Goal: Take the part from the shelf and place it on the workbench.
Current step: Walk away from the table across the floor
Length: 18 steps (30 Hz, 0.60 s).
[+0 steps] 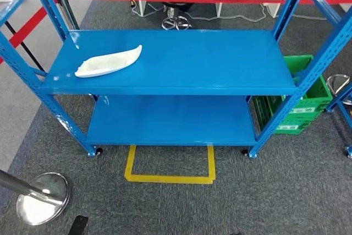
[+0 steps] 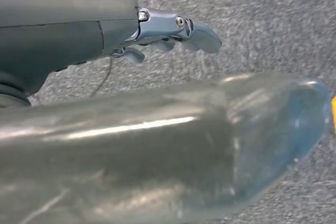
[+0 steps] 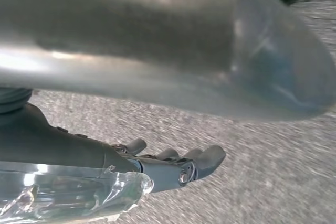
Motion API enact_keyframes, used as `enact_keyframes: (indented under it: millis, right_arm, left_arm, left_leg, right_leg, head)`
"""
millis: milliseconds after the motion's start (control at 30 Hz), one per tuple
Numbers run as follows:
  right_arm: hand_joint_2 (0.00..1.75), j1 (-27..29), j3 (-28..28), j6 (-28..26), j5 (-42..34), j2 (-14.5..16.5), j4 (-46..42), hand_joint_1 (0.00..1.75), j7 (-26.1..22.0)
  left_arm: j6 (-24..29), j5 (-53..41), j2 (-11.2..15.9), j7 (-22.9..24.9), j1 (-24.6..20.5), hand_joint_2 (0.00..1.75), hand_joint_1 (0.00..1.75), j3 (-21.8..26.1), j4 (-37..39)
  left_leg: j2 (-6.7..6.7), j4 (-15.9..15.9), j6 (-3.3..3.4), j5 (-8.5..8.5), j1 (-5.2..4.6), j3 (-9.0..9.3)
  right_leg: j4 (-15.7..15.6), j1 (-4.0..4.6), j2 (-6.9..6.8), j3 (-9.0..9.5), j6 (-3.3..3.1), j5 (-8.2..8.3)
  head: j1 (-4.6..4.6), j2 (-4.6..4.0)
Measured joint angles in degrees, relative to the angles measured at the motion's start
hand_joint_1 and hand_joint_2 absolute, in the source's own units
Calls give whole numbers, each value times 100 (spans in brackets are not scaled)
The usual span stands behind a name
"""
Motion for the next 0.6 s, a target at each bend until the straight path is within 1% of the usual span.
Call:
enact_keyframes:
  millis: [33,100,133,167,200,267,300,333,400,433,467,500,533,600]
  right_arm:
    - [0,-6,-9,-2,2,0,0,0,-1]
    - [0,-1,-18,-5,6,0,0,0,4]
    - [0,13,-20,-11,7,0,0,0,9]
    - [0,27,-21,-20,9,0,0,0,14]
    - [0,41,-22,-30,10,0,0,0,17]
    - [0,52,-24,-43,12,2,2,0,19]
    - [0,48,-24,-45,12,3,3,0,21]
    - [0,40,-24,-46,12,5,3,0,23]
    - [0,30,-25,-51,13,7,1,0,31]
    - [0,30,-27,-58,14,7,0,0,34]
    - [0,31,-28,-69,17,7,0,0,35]
    - [0,25,-31,-85,20,7,0,0,35]
    - [0,16,-32,-105,26,7,0,0,40]
    - [0,9,-36,-153,36,8,0,0,66]
  left_arm:
    - [-5,4,2,-1,-5,0,0,8,0]
    - [-10,10,5,-1,-11,0,0,21,0]
    - [-10,12,3,-1,-5,0,0,25,0]
    - [-11,13,1,0,4,0,0,28,0]
    - [-11,17,-1,0,11,0,0,34,0]
    - [-12,24,1,1,12,0,0,53,-1]
    - [-12,26,4,2,10,0,0,62,-1]
    - [-12,26,6,4,9,0,0,69,-2]
    - [-12,27,8,8,7,0,0,74,-2]
    - [-12,29,11,9,3,0,0,76,-2]
    - [-12,31,10,9,-5,0,0,78,-2]
    - [-13,33,8,9,-15,0,0,80,-2]
    - [-13,37,4,10,-23,0,0,84,-2]
    - [-14,45,-2,13,-23,0,0,97,-2]
  left_leg:
    - [-2,-2,17,-22,4,38]
    - [-15,-1,36,-89,7,95]
    - [-30,-1,31,-127,9,132]
    - [-46,0,21,-169,14,182]
    - [-62,0,5,-215,21,243]
    - [-83,7,-48,-315,30,371]
    - [-88,11,-80,-358,27,413]
    - [-92,7,-116,-392,21,435]
    - [-93,11,-179,-414,12,463]
    - [-89,33,-207,-424,14,473]
    - [-80,125,-234,-450,15,447]
    - [-71,304,-259,-514,18,353]
    - [-63,596,-284,-619,21,181]
    - [-58,1309,-316,-886,24,-307]
  right_leg:
    - [320,-7,5,-183,24,-132]
    - [1021,-23,5,-658,59,-399]
    - [1197,-31,4,-833,76,-451]
    - [1175,-41,4,-915,87,-393]
    - [958,-53,4,-904,98,-207]
    - [272,-77,7,-749,110,350]
    - [17,-79,5,-683,78,515]
    - [-119,-76,5,-643,32,619]
    - [-156,-66,6,-614,-95,610]
    - [-166,-72,10,-580,-132,633]
    - [-177,-80,12,-549,-164,623]
    - [-185,-89,13,-504,-191,611]
    - [-194,-94,10,-477,-215,592]
    - [-196,-94,9,-432,-245,537]
  head:
    - [10,1]
    - [24,1]
    - [24,1]
    - [27,0]
    - [27,0]
    - [32,0]
    - [33,0]
    - [32,0]
    - [29,0]
    - [29,0]
    - [24,0]
    - [13,0]
    - [4,0]
    - [-9,0]
